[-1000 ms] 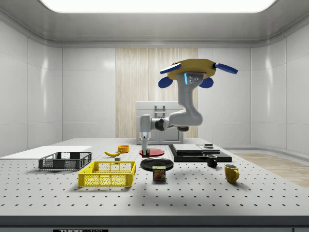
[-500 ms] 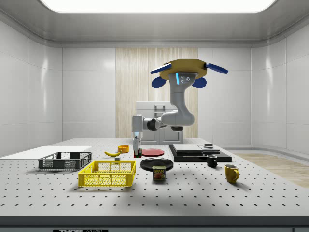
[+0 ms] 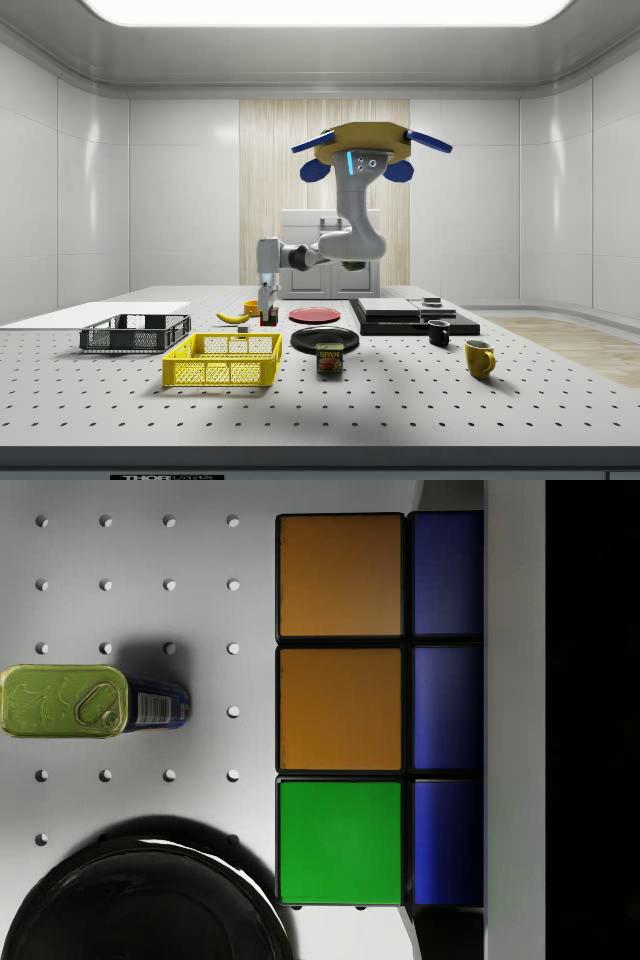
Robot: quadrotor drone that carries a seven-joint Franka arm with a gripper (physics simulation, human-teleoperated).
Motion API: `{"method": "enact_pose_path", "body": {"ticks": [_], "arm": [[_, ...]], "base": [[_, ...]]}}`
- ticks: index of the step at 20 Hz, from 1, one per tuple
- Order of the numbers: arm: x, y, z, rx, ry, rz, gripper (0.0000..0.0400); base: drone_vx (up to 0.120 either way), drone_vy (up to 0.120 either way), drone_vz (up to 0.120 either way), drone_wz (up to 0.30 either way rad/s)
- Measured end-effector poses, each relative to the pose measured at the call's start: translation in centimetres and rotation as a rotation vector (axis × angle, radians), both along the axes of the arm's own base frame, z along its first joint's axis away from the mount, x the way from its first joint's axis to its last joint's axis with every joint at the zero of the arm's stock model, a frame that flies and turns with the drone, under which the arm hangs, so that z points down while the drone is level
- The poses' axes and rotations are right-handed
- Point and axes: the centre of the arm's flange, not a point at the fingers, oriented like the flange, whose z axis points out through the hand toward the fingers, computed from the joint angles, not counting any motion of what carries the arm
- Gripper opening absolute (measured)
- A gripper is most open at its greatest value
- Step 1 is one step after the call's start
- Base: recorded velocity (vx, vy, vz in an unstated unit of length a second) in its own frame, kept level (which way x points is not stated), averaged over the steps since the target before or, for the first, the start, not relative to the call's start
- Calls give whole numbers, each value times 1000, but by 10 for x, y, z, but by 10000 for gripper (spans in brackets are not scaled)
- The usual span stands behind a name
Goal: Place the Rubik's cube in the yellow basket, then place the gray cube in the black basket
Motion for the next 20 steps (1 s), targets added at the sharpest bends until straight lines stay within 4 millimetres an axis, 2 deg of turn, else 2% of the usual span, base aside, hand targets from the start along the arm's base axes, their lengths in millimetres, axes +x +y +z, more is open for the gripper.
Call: {"method": "enact_pose_path", "body": {"ticks": [11,20], "arm": [[0,0,0,0,0,0,325],[0,0,0,0,0,0,325]], "base": [[120,0,0,0],[4,0,-111,0]]}}
